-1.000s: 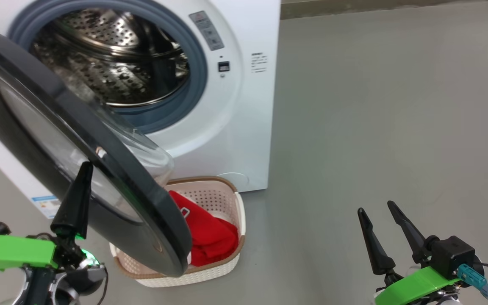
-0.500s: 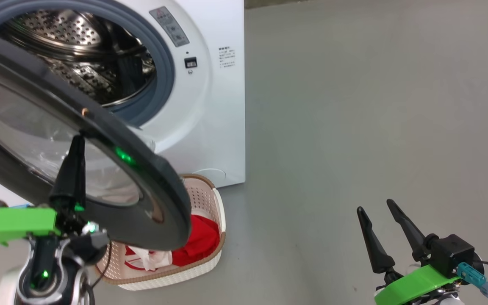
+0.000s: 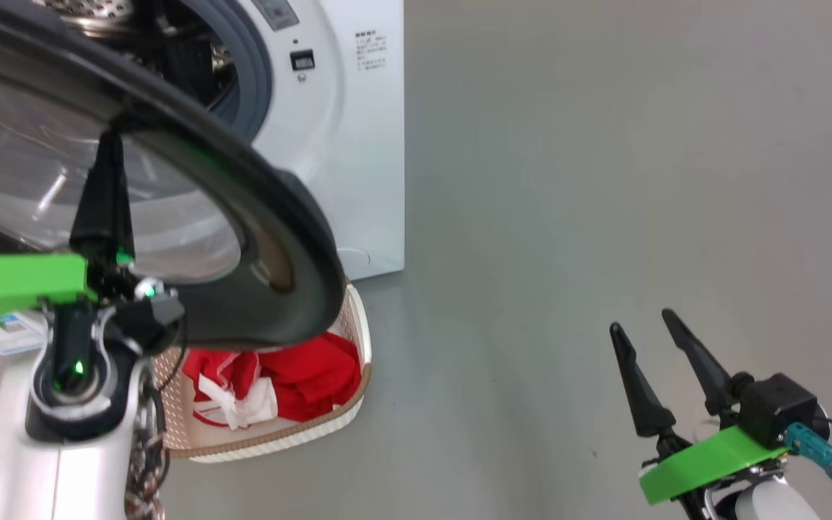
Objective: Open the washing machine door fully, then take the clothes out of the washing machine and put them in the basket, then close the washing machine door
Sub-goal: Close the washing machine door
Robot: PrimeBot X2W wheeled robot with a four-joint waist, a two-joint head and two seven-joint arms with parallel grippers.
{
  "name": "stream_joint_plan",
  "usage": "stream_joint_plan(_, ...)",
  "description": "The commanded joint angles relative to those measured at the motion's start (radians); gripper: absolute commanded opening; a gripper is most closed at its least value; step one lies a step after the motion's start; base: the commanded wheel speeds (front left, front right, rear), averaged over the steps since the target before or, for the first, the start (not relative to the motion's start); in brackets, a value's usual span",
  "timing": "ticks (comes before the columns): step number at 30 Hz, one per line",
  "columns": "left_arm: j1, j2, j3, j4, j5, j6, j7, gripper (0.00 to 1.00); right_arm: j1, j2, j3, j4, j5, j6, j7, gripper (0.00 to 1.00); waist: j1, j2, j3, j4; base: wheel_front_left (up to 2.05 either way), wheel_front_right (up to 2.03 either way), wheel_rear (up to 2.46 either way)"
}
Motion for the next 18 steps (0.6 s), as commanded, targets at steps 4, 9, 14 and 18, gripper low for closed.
stream_joint_plan(4, -0.119, 0.019, 0.016, 0.035, 0.019, -0.037, -0.013, 0.00, -0.064, -0.014, 0.024, -0.030, 0.002, 0.006, -0.006, 1.00, 0.0000, 0.0000, 0.052, -0.005, 0.00, 0.00, 0.00)
stream_joint_plan(9, -0.194, 0.022, 0.020, 0.094, 0.023, -0.062, -0.020, 0.00, -0.082, -0.017, 0.029, -0.031, -0.001, 0.006, -0.006, 1.00, 0.0000, 0.0000, 0.086, -0.009, 0.00, 0.00, 0.00)
stream_joint_plan(14, -0.263, 0.029, 0.013, 0.151, 0.031, -0.088, -0.017, 0.00, -0.098, -0.019, 0.030, -0.032, -0.001, 0.006, -0.006, 1.00, 0.0000, 0.0000, 0.119, -0.013, 0.00, 0.00, 0.00)
stream_joint_plan(18, -0.314, 0.034, 0.010, 0.197, 0.035, -0.120, -0.013, 0.00, -0.111, -0.019, 0.033, -0.032, -0.001, 0.006, -0.006, 1.00, 0.0000, 0.0000, 0.138, -0.016, 0.00, 0.00, 0.00)
